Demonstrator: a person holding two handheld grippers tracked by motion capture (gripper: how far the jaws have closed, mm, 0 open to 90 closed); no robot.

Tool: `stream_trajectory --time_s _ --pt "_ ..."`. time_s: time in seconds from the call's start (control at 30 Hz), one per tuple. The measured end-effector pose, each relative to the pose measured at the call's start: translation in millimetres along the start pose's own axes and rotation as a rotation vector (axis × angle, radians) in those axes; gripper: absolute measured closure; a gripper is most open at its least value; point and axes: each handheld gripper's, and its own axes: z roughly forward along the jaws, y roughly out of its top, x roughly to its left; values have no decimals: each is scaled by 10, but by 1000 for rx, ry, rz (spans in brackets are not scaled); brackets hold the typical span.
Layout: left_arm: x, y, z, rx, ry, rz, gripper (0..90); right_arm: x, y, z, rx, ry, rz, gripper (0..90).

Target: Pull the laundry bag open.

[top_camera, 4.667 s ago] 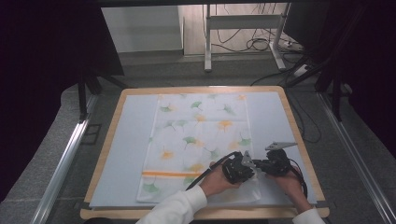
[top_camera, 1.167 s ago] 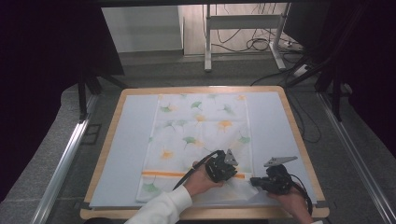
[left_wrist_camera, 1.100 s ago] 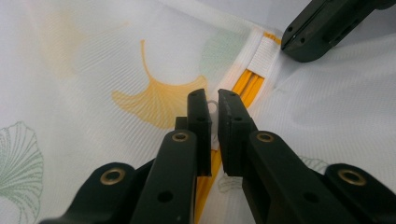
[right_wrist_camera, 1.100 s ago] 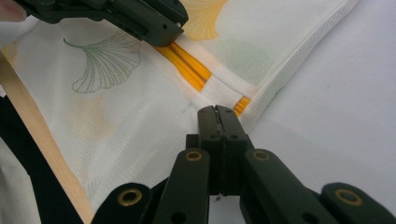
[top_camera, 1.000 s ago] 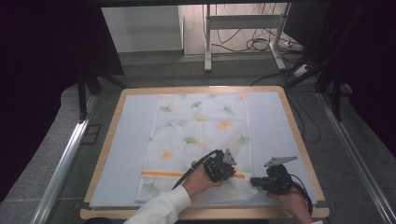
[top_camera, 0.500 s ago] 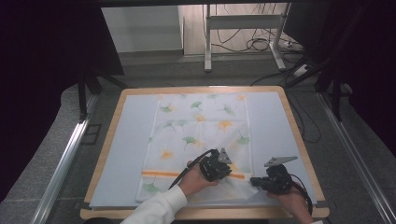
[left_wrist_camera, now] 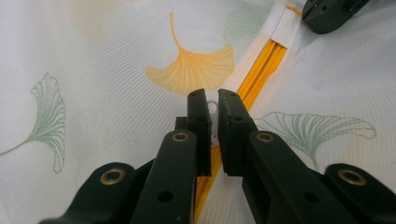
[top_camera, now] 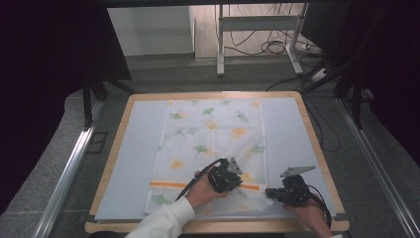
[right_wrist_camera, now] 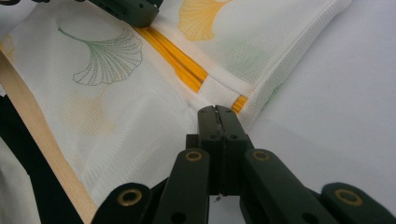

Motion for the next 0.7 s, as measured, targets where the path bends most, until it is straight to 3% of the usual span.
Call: stream_trajectory --time_s 0.7 --pt "92 -227 -157 -15 22 -17 844 -6 -7 0 -6 4 -2 899"
